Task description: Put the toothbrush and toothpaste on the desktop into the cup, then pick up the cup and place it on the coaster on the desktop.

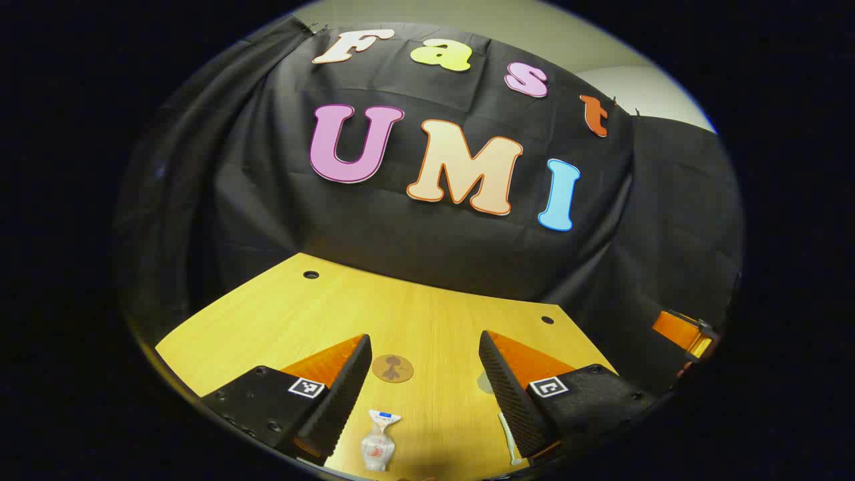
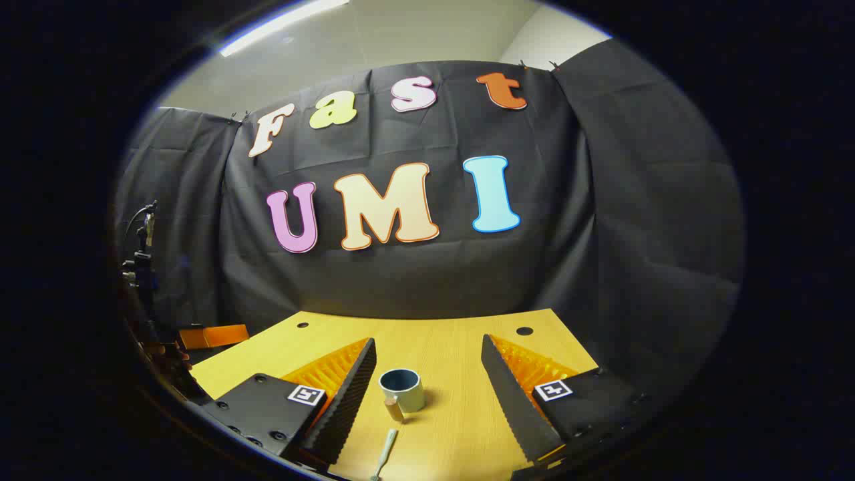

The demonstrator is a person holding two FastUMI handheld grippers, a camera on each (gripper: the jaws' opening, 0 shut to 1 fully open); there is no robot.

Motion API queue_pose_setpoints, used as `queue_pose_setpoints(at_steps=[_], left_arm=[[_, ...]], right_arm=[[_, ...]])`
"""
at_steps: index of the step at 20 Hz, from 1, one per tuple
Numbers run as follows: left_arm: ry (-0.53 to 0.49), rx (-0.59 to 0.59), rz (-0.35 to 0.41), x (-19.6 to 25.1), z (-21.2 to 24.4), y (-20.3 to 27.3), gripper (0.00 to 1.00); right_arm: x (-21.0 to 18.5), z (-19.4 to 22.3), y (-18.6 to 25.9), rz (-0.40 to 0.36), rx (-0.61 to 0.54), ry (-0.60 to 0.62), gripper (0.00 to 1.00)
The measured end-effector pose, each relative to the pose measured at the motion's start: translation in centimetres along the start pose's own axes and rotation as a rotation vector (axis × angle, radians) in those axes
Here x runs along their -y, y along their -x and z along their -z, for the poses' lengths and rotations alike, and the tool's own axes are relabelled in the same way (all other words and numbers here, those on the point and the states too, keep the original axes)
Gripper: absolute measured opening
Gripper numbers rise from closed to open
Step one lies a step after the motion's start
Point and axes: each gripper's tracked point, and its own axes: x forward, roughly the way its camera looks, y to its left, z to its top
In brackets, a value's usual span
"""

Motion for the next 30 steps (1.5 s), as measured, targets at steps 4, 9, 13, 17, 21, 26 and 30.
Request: queue_pose_setpoints(at_steps=[4, 9, 13, 17, 21, 26, 30], left_arm=[[-0.004, -0.011, 0.007, -0.3, -0.6, -0.8, 0.94], [-0.063, -0.050, 0.061, -0.5, -0.5, -1.9, 0.95], [-0.059, -0.076, 0.106, -0.5, -0.5, -3.7, 0.95], [-0.053, -0.095, 0.131, -0.7, 0.4, -4.3, 0.95], [-0.045, -0.134, 0.150, -0.9, 1.6, -4.5, 0.95], [-0.072, -0.176, 0.175, -1.5, 2.6, -4.5, 0.95], [-0.057, -0.197, 0.160, -3.1, 3.6, -4.1, 0.95]], right_arm=[[-0.4, 0.0, -1.3, 0.015, -0.011, -0.008, 0.98], [-2.4, 0.6, -2.3, 0.051, -0.021, -0.009, 0.98], [-4.8, 1.7, -3.1, 0.048, -0.044, -0.036, 0.95], [-5.3, 3.1, -3.3, 0.063, -0.074, -0.037, 0.98], [-5.0, 4.7, -3.0, 0.081, -0.123, -0.065, 0.98], [-4.4, 6.8, -3.7, 0.106, -0.177, -0.100, 0.98], [-4.6, 9.9, -4.5, 0.102, -0.293, -0.082, 0.94]])
